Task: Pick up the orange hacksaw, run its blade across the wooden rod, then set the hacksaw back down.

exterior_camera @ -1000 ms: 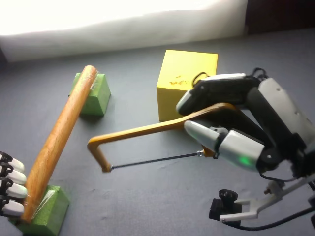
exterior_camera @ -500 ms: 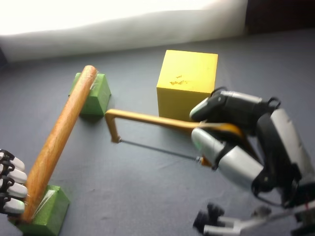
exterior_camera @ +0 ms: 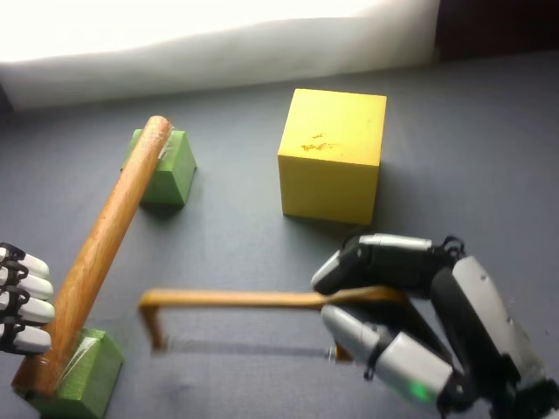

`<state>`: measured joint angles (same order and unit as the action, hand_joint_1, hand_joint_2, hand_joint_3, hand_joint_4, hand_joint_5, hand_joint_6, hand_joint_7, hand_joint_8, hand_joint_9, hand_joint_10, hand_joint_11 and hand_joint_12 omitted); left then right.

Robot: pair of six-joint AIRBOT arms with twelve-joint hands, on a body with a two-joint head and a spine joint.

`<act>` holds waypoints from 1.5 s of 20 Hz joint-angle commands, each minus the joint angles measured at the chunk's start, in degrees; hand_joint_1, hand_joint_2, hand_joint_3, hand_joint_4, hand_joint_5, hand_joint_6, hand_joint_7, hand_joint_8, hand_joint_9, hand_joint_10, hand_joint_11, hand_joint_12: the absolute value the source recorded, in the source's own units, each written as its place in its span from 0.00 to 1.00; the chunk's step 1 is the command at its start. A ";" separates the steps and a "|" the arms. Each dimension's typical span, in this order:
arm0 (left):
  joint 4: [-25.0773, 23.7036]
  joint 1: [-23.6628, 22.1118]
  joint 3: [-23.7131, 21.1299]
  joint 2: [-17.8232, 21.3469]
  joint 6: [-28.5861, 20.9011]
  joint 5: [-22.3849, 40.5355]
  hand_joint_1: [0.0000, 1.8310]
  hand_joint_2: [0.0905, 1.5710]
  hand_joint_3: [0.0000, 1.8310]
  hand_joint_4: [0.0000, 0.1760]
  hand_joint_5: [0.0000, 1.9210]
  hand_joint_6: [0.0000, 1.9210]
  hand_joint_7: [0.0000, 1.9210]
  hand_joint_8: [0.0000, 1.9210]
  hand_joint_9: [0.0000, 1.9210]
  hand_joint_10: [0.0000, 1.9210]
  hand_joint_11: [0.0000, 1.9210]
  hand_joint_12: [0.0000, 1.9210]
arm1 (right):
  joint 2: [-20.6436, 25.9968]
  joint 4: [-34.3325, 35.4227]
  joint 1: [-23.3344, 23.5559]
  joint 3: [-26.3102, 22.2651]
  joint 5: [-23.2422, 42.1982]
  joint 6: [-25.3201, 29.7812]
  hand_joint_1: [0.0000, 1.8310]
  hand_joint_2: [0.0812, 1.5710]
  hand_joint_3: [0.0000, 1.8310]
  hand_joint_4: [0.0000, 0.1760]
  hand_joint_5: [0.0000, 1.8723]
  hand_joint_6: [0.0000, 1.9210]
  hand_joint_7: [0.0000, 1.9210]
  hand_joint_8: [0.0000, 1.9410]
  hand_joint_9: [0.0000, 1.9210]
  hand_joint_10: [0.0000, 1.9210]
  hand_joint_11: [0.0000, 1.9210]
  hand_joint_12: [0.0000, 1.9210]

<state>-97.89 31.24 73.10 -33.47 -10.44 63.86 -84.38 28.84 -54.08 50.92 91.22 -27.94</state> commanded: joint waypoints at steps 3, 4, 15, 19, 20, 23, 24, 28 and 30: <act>3.76 -0.59 0.32 -0.02 0.01 1.73 0.00 0.78 0.00 0.00 0.03 0.00 0.03 0.00 0.01 0.00 0.00 0.05 | -0.19 -2.79 -1.18 -0.11 6.59 2.64 0.68 0.71 0.00 0.00 0.48 0.49 0.51 0.63 0.52 0.56 0.50 0.68; 3.76 -0.56 0.32 -0.02 0.01 1.73 0.00 0.79 0.00 0.00 0.03 0.00 0.03 0.00 0.01 0.00 0.00 0.04 | -0.20 -2.01 -1.45 -0.10 6.58 3.17 0.67 0.72 0.00 0.00 0.47 0.52 0.49 0.64 0.50 0.56 0.48 0.70; 2.62 0.09 0.00 0.14 0.13 2.28 0.00 0.79 0.00 0.00 0.02 0.00 0.02 0.00 0.00 0.00 0.00 0.01 | 0.06 12.03 -4.11 0.29 8.10 11.99 0.74 0.74 0.00 0.00 0.34 0.68 0.43 0.62 0.49 0.68 0.45 0.69; 2.59 0.30 -0.13 0.20 0.24 2.28 0.00 0.79 0.00 0.00 0.02 0.00 0.01 0.00 0.00 0.00 0.00 0.00 | 0.42 12.31 -4.75 0.35 8.10 12.55 0.64 0.73 0.00 0.00 0.33 0.19 0.33 0.16 0.41 0.34 0.36 0.68; 2.59 0.31 -0.15 0.20 0.24 2.28 0.00 0.79 0.00 0.00 0.02 0.00 0.01 0.00 0.00 0.00 0.01 0.00 | 0.45 12.30 -4.79 0.35 8.10 12.54 0.61 0.76 0.01 0.00 0.38 0.59 0.33 0.08 0.38 0.31 0.30 0.69; 2.59 0.32 -0.24 0.21 0.25 2.28 0.00 0.79 0.00 0.00 0.02 0.00 0.01 0.00 0.00 0.00 0.00 0.00 | 0.46 12.25 -4.63 0.35 8.10 12.29 0.58 0.72 0.00 0.00 0.36 0.10 0.34 0.01 0.30 0.16 0.12 0.70; 2.59 0.32 -0.24 0.21 0.25 2.28 0.00 0.79 0.00 0.00 0.02 0.00 0.01 0.00 0.00 0.00 0.00 0.00 | 0.45 12.14 -4.52 0.35 8.10 12.07 0.58 0.70 0.00 0.00 0.36 0.05 0.31 0.00 0.29 0.09 0.09 0.67; 2.60 0.21 -0.35 0.22 0.25 2.28 0.00 0.79 0.00 0.00 0.01 0.00 0.00 0.00 0.00 0.00 0.00 0.00 | 0.71 12.00 -4.39 0.39 8.10 11.14 0.45 0.65 0.00 0.00 0.19 0.00 0.14 0.00 0.14 0.00 0.00 0.50; 3.98 -0.12 -0.59 0.28 0.38 2.14 0.00 0.79 0.00 0.00 0.01 0.00 0.00 0.00 0.00 0.00 0.00 0.00 | 1.62 11.20 -4.42 0.39 8.10 10.82 0.42 0.61 0.00 0.00 0.16 0.00 0.11 0.00 0.08 0.00 0.00 0.36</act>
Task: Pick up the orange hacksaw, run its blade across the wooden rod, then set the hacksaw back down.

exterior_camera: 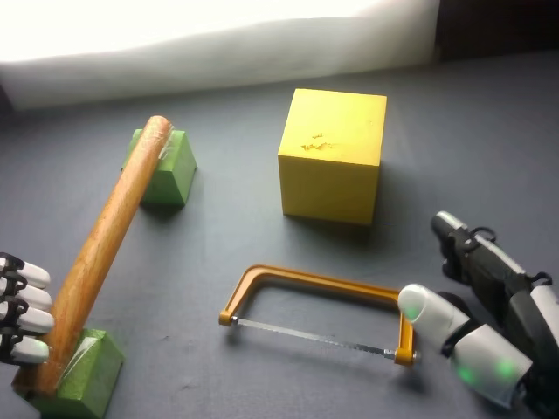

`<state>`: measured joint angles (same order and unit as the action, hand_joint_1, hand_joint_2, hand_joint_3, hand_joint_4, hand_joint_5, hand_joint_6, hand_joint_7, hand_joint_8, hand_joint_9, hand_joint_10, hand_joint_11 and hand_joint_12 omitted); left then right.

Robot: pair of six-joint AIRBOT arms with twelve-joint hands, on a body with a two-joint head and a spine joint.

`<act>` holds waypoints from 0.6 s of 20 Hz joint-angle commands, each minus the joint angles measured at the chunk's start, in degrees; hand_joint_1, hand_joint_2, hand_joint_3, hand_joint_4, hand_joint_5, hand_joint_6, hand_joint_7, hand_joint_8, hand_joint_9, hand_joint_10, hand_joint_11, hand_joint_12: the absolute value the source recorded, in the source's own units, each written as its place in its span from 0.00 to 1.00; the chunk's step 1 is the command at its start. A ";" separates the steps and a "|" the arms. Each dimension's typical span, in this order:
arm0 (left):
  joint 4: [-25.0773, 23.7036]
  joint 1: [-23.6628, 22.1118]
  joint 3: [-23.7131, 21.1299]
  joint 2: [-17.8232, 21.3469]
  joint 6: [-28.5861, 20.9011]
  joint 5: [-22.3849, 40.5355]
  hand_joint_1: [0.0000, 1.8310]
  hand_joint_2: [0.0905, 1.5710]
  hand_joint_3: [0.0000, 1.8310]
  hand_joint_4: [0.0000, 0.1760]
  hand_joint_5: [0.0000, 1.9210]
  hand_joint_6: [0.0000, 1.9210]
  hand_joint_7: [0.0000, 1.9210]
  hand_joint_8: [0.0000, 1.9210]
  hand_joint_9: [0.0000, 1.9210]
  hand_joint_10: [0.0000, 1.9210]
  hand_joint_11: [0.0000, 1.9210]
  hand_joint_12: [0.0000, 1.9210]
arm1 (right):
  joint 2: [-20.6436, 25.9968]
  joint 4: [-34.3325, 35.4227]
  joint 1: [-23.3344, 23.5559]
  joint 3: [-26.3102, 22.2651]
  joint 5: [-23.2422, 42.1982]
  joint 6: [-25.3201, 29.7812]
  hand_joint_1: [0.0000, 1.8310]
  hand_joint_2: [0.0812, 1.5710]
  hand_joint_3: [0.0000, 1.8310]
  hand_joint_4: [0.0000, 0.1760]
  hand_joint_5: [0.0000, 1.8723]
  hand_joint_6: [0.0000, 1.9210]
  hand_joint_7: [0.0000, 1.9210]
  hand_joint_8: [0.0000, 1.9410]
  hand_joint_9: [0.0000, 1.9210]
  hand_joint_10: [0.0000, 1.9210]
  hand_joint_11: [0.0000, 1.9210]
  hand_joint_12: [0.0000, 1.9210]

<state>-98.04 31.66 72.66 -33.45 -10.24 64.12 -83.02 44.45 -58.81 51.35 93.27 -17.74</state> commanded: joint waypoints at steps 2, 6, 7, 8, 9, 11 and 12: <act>6.61 -1.25 -0.59 0.30 0.18 0.88 0.00 0.79 0.00 0.00 0.01 0.00 0.00 0.00 0.00 0.00 0.00 0.00 | 1.54 -5.14 0.30 -0.07 6.05 0.57 0.31 0.59 0.00 0.00 0.07 0.00 0.03 0.00 0.01 0.00 0.00 0.22; 13.45 -4.19 -1.77 0.25 0.32 -0.54 0.00 0.80 0.00 0.00 0.01 0.00 0.00 0.00 0.00 0.00 0.00 0.00 | 5.57 -8.17 1.15 -0.55 6.00 -0.79 0.25 0.54 0.00 0.00 0.01 0.00 0.00 0.00 0.00 0.00 0.00 0.12; 14.94 -5.02 -2.17 0.29 0.32 -1.05 0.00 0.79 0.00 0.00 0.01 0.00 0.01 0.00 0.00 0.00 0.00 0.00 | 6.67 -8.99 1.64 -1.00 5.42 -1.98 0.26 0.54 0.00 0.00 0.02 0.00 0.00 0.00 0.00 0.00 0.00 0.12; 15.57 -5.46 -2.37 0.25 0.32 -1.36 0.00 0.79 0.00 0.00 0.01 0.00 0.01 0.00 0.00 0.00 0.00 0.00 | 7.63 -10.16 2.22 -1.29 4.35 -2.72 0.27 0.54 0.00 0.00 0.02 0.00 0.00 0.00 0.00 0.00 0.00 0.11; 16.75 -6.00 -2.56 0.07 0.32 -1.73 0.00 0.79 0.00 0.00 0.01 0.00 0.01 0.00 0.00 0.00 0.01 0.00 | 9.00 -12.21 3.33 -1.42 1.99 -3.55 0.27 0.55 0.00 0.00 0.02 0.00 0.00 0.00 0.00 0.00 0.00 0.13; 18.05 -7.97 -2.72 -0.82 0.32 -3.75 0.00 0.79 0.00 0.00 0.03 0.01 0.03 0.01 0.01 0.00 0.02 0.01 | 11.86 -16.93 5.97 -1.45 -4.19 -5.14 0.27 0.58 0.00 0.00 0.07 0.00 0.06 0.00 0.06 0.01 0.00 0.37; 18.07 -9.34 -2.76 -1.42 0.29 -4.45 0.00 0.79 0.00 0.00 0.03 0.01 0.03 0.01 0.01 0.00 0.01 0.01 | 13.47 -19.52 7.55 -1.45 -7.38 -5.93 0.27 0.59 0.00 0.00 0.09 0.01 0.08 0.01 0.09 0.01 0.00 0.43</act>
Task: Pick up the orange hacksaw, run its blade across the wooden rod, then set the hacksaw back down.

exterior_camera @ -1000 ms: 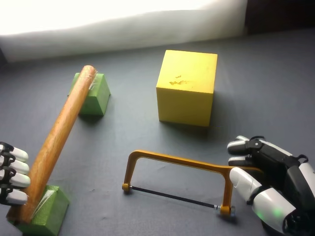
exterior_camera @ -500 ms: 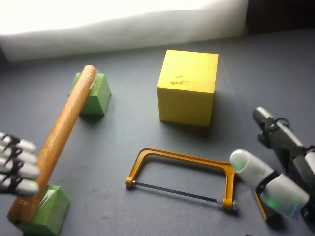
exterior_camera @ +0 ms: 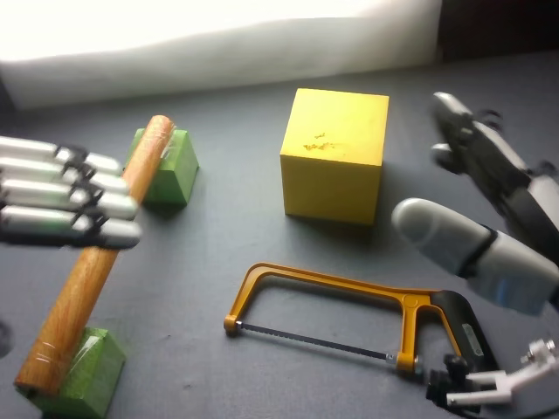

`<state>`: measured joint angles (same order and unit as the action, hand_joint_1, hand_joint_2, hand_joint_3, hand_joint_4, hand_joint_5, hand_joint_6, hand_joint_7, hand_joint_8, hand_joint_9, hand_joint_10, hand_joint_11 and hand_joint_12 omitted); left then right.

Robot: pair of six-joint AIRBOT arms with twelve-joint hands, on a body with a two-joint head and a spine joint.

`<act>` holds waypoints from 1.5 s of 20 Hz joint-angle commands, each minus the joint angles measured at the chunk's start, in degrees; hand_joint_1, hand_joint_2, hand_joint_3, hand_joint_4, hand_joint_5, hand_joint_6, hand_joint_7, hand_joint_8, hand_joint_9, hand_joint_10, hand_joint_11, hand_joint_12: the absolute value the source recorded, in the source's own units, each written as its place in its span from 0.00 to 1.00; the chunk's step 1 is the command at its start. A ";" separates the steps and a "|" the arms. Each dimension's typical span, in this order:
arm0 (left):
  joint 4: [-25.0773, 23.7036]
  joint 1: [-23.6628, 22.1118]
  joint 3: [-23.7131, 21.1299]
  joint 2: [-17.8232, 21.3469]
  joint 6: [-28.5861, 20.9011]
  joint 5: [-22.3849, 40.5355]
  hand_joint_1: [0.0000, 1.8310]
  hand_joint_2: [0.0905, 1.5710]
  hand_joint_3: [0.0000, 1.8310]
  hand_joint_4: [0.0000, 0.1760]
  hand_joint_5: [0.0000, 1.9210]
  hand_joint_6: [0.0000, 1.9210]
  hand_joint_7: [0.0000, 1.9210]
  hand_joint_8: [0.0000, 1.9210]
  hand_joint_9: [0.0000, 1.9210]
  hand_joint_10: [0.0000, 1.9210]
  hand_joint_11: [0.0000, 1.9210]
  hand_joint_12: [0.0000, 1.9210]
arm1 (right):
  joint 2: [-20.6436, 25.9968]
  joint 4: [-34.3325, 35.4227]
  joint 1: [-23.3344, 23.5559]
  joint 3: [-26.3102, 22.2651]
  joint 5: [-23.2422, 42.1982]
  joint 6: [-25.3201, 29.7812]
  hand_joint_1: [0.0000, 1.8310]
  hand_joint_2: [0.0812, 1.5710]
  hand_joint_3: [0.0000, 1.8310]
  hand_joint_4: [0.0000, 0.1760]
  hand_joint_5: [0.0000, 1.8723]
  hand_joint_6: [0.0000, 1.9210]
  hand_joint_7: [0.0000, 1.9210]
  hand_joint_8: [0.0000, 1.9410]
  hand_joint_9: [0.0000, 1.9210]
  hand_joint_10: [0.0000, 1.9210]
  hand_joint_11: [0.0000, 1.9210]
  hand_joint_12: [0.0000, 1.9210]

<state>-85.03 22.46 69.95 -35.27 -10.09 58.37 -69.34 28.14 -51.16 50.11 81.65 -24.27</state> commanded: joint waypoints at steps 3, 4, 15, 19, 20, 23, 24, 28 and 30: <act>7.51 -3.01 -0.41 -1.44 0.08 -0.13 0.00 0.79 0.00 0.00 0.07 0.00 0.07 0.00 0.05 0.00 0.01 0.14 | 4.70 -12.57 4.89 -0.20 -6.45 -3.96 0.25 0.63 0.00 0.00 0.26 0.01 0.28 0.01 0.28 0.03 0.10 0.59; 8.48 -3.80 -0.29 -2.23 0.08 -0.57 0.03 0.78 0.00 0.00 0.12 0.00 0.13 0.00 0.12 0.01 0.00 0.26 | 6.61 -17.39 6.69 -0.17 -10.08 -4.90 0.26 0.65 0.00 0.00 0.34 0.01 0.37 0.03 0.38 0.08 0.20 0.65; 10.45 -11.95 0.92 -8.33 -4.82 -5.88 0.25 0.84 0.00 0.00 0.71 1.00 0.76 1.00 0.77 1.00 0.76 1.00 | 17.02 -57.36 24.97 3.50 -18.81 -5.95 0.23 0.84 0.01 0.00 0.58 1.00 0.69 1.00 0.77 1.00 0.83 1.00; 16.46 -7.82 -0.14 -7.80 -4.82 -4.28 0.21 0.90 0.01 0.00 0.75 1.00 0.79 1.00 0.81 1.00 0.84 1.00 | 17.47 -64.54 28.47 8.70 -11.68 -5.07 0.21 0.93 0.01 0.00 0.63 1.00 0.72 1.00 0.79 1.00 0.85 1.00; 17.57 -6.28 0.28 -8.03 -4.63 -4.66 0.20 0.91 0.01 0.00 0.74 1.00 0.79 1.00 0.81 1.00 0.84 1.00 | 17.84 -65.43 28.47 9.00 -10.65 -4.57 0.23 0.92 0.00 0.00 0.62 1.00 0.72 1.00 0.79 1.00 0.85 1.00; 20.79 -1.80 0.35 -7.72 -3.13 -3.91 0.21 0.92 0.00 0.00 0.73 1.00 0.78 1.00 0.80 1.00 0.82 1.00 | 18.55 -68.35 28.78 9.47 -8.46 -4.75 0.25 0.92 0.00 0.00 0.63 1.00 0.71 1.00 0.78 1.00 0.84 1.00; 21.68 -1.57 0.23 -7.67 -2.59 -3.87 0.21 0.92 0.00 0.00 0.73 1.00 0.78 1.00 0.80 1.00 0.82 1.00 | 18.74 -68.71 29.04 9.47 -8.31 -4.81 0.25 0.92 0.00 0.00 0.63 1.00 0.71 1.00 0.78 1.00 0.84 1.00; 19.48 -0.98 3.15 -8.44 -4.11 -0.55 0.20 0.92 0.00 0.00 0.72 1.00 0.77 1.00 0.78 1.00 0.81 1.00 | 19.05 -70.57 32.22 9.37 -7.64 -8.68 0.27 0.91 0.00 0.00 0.62 1.00 0.69 1.00 0.76 1.00 0.83 1.00; 19.59 -0.89 3.35 -8.97 -4.19 -1.14 0.20 0.92 0.00 0.00 0.72 1.00 0.77 1.00 0.78 1.00 0.81 1.00 | 19.91 -68.44 32.49 7.35 -9.38 -8.43 0.27 0.91 0.00 0.00 0.62 1.00 0.69 1.00 0.76 1.00 0.83 1.00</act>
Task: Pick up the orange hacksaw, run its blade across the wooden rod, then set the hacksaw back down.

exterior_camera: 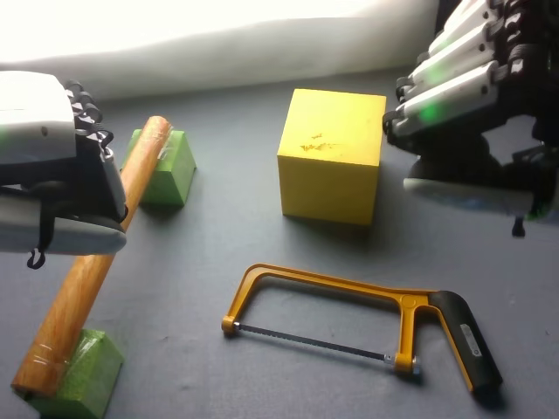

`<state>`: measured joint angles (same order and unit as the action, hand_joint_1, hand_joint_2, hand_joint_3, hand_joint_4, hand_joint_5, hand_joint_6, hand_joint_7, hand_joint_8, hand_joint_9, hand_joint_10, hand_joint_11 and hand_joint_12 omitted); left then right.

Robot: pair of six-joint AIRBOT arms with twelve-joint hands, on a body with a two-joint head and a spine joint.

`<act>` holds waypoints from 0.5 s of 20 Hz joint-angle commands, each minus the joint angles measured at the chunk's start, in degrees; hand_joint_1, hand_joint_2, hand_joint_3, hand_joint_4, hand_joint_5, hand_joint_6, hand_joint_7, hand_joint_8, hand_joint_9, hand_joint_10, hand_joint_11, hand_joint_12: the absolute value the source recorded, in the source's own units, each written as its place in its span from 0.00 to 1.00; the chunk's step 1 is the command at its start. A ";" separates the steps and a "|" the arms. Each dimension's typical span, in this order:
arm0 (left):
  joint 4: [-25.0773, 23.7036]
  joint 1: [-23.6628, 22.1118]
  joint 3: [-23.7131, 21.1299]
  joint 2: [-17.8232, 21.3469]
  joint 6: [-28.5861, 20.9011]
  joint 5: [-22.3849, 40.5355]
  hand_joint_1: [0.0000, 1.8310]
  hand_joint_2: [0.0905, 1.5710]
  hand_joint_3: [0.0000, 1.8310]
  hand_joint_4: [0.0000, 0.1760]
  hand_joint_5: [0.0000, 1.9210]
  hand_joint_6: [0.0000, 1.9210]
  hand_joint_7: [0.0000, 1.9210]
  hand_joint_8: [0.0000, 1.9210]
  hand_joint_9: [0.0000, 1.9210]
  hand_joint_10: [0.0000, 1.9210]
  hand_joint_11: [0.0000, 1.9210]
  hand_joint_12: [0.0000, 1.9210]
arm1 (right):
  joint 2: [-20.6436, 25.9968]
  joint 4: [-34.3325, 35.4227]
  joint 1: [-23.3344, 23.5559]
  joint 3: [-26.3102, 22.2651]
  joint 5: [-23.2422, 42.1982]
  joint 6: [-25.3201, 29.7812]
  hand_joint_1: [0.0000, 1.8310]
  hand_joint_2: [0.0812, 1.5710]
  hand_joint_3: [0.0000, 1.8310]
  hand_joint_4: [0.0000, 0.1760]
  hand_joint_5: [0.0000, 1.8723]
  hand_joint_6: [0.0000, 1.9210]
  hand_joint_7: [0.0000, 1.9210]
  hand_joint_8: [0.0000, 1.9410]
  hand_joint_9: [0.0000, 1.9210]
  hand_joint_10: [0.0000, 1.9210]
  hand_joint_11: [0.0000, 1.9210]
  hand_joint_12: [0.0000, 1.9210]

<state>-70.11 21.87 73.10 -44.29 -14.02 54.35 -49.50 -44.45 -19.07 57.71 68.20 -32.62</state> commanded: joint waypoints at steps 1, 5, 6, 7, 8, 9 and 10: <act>4.96 -0.30 0.09 -0.27 -0.25 3.06 0.22 0.91 0.00 0.00 0.71 1.00 0.76 1.00 0.78 1.00 0.81 1.00 | 0.30 3.27 0.83 0.06 3.32 -1.46 0.27 0.91 0.00 0.00 0.61 1.00 0.69 1.00 0.76 1.00 0.82 1.00; 5.84 0.44 -1.06 0.32 0.21 4.12 0.19 0.93 0.00 0.00 0.70 1.00 0.76 1.00 0.77 1.00 0.80 1.00 | 0.60 2.84 0.92 0.08 2.87 -1.70 0.27 0.91 0.00 0.00 0.61 1.00 0.69 1.00 0.76 1.00 0.82 1.00; 5.84 0.59 -0.67 -0.03 0.21 4.12 0.19 0.93 0.00 0.00 0.70 1.00 0.76 1.00 0.77 1.00 0.80 1.00 | 0.60 2.84 0.93 0.06 2.85 -1.72 0.27 0.91 0.00 0.00 0.61 1.00 0.69 1.00 0.76 1.00 0.82 1.00; 5.85 0.80 0.28 -0.48 0.28 4.82 0.20 0.93 0.00 0.00 0.70 1.00 0.76 1.00 0.77 1.00 0.80 1.00 | 0.56 2.84 0.99 0.03 2.84 -1.65 0.28 0.91 0.00 0.00 0.60 1.00 0.68 1.00 0.75 1.00 0.81 1.00; 5.88 0.80 0.42 -0.55 0.28 5.03 0.20 0.93 0.00 0.00 0.70 1.00 0.76 1.00 0.77 1.00 0.80 1.00 | 0.55 2.84 1.03 0.01 2.81 -1.64 0.28 0.91 0.00 0.00 0.60 1.00 0.68 1.00 0.75 1.00 0.81 1.00; 5.88 0.95 0.53 -0.58 0.28 5.19 0.19 0.94 0.00 0.00 0.69 1.00 0.76 1.00 0.78 1.00 0.81 1.00 | 0.42 2.83 1.31 -0.01 2.72 -1.61 0.30 0.90 0.00 0.00 0.59 1.00 0.67 1.00 0.75 1.00 0.81 1.00; 5.91 1.20 0.58 -0.60 0.28 5.53 0.19 0.94 0.00 0.00 0.69 1.00 0.76 1.00 0.77 1.00 0.81 1.00 | 0.35 2.80 1.52 -0.02 2.65 -1.57 0.29 0.89 0.00 0.00 0.59 1.00 0.67 1.00 0.74 1.00 0.80 1.00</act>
<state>-68.25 23.53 73.56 -45.01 -13.63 56.34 -49.17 -45.89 -18.33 57.87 65.95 -33.91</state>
